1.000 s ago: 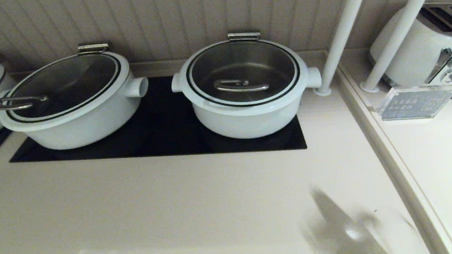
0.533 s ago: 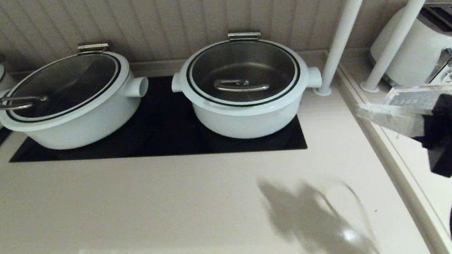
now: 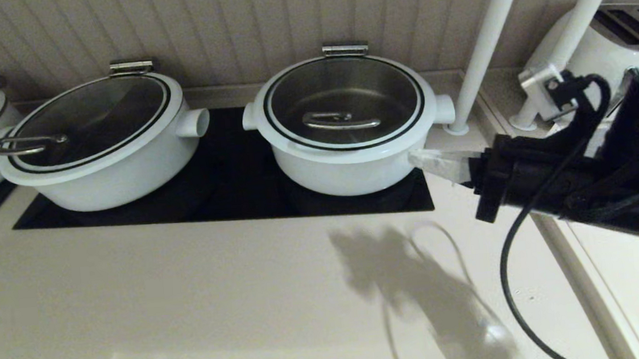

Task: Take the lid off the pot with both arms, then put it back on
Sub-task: Open the food pot lid a small opening with the right arm

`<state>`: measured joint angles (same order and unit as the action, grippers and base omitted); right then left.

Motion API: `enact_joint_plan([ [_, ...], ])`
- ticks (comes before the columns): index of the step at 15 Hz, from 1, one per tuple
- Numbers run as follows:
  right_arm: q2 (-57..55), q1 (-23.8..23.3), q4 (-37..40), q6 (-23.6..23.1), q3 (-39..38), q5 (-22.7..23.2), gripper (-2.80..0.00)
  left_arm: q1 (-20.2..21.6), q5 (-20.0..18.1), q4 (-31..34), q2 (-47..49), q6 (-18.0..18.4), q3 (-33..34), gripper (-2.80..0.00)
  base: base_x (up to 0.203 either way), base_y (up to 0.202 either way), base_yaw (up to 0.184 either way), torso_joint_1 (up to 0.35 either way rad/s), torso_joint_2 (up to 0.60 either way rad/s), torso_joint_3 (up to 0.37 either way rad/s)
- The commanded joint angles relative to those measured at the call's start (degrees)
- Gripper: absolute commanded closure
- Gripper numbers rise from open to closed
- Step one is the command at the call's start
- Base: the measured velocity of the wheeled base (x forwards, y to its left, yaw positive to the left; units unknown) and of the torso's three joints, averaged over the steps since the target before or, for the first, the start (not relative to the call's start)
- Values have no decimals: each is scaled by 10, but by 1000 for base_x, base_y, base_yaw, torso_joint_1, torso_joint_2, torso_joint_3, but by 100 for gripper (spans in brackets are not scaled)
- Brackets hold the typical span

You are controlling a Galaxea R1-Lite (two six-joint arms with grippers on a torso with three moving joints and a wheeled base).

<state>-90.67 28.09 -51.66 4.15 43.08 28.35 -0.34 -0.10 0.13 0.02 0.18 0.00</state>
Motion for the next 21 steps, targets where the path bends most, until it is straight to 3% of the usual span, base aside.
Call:
enact_joint_plan([
  [1,-58,7,-6,0,35,1,0,0,0,-1,1,0,0,0,0,0,0,0,0,0],
  [13,-148,18,-26,-11,145,-3,0,0,0,0,1,0,0,0,0,0,0,0,0,0],
  [21,-169,18,-27,-34,162,-20,0,0,0,-1,1,0,0,0,0,0,0,0,0,0],
])
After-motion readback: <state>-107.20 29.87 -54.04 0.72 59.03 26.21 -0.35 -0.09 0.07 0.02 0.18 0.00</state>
